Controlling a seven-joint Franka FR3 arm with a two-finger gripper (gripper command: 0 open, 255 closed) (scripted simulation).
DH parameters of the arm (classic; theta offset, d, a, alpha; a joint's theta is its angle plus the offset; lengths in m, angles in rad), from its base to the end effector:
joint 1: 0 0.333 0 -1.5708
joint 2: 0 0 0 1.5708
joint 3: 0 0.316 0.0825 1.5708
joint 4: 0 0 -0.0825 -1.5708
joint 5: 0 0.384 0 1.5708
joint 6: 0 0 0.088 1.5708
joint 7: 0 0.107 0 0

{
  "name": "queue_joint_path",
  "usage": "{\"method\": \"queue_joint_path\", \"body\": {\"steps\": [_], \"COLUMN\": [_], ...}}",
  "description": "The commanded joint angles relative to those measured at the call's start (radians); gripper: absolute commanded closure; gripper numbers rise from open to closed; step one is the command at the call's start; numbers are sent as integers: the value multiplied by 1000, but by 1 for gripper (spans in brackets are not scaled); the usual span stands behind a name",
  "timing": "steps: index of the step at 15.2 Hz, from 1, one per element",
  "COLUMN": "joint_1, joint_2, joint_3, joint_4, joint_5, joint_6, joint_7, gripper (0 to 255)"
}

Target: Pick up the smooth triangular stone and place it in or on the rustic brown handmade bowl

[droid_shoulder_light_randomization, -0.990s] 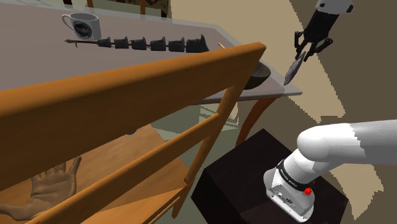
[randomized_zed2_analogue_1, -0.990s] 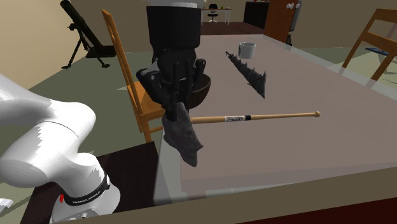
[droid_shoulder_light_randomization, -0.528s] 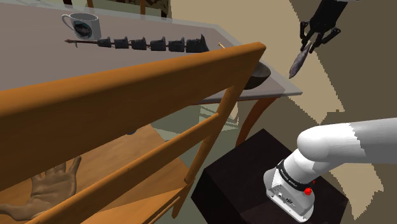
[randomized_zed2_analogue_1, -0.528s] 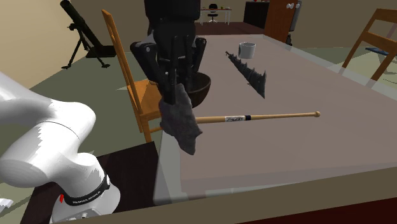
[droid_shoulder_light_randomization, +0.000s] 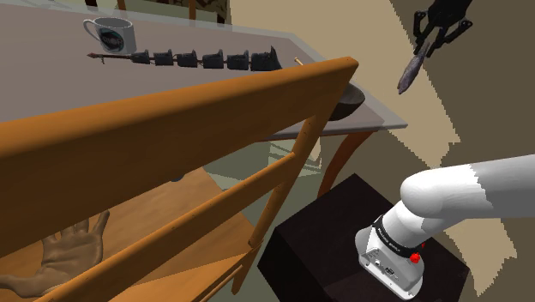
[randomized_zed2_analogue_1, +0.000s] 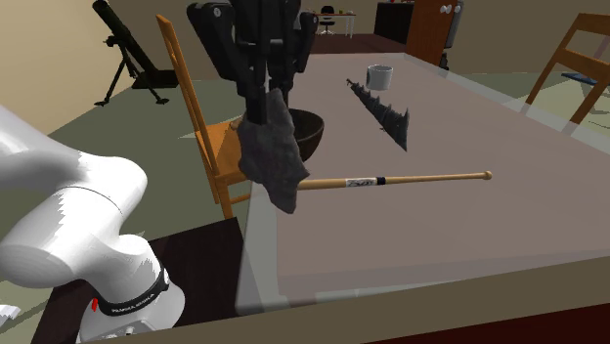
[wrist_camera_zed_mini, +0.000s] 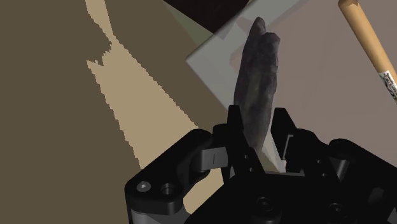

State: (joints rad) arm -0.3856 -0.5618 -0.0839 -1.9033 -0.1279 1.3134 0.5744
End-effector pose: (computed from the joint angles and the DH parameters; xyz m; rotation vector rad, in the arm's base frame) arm 0.2926 -0.1800 0.7019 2.6395 -1.5485 -0.0392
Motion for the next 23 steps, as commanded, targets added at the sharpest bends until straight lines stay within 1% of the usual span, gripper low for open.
{"method": "queue_joint_path", "body": {"steps": [1,12,13,18,23], "joint_1": [0,0,0,26,53], "joint_2": [14,109,111,130,179], "joint_3": [-1,2,2,101,202], "joint_4": [40,285,289,348,440], "joint_5": [0,1,1,51,98], "joint_6": [-26,-175,-177,-229,-279], "joint_7": [-5,-23,-23,108,248], "gripper": [255,255,255,255,255]}}
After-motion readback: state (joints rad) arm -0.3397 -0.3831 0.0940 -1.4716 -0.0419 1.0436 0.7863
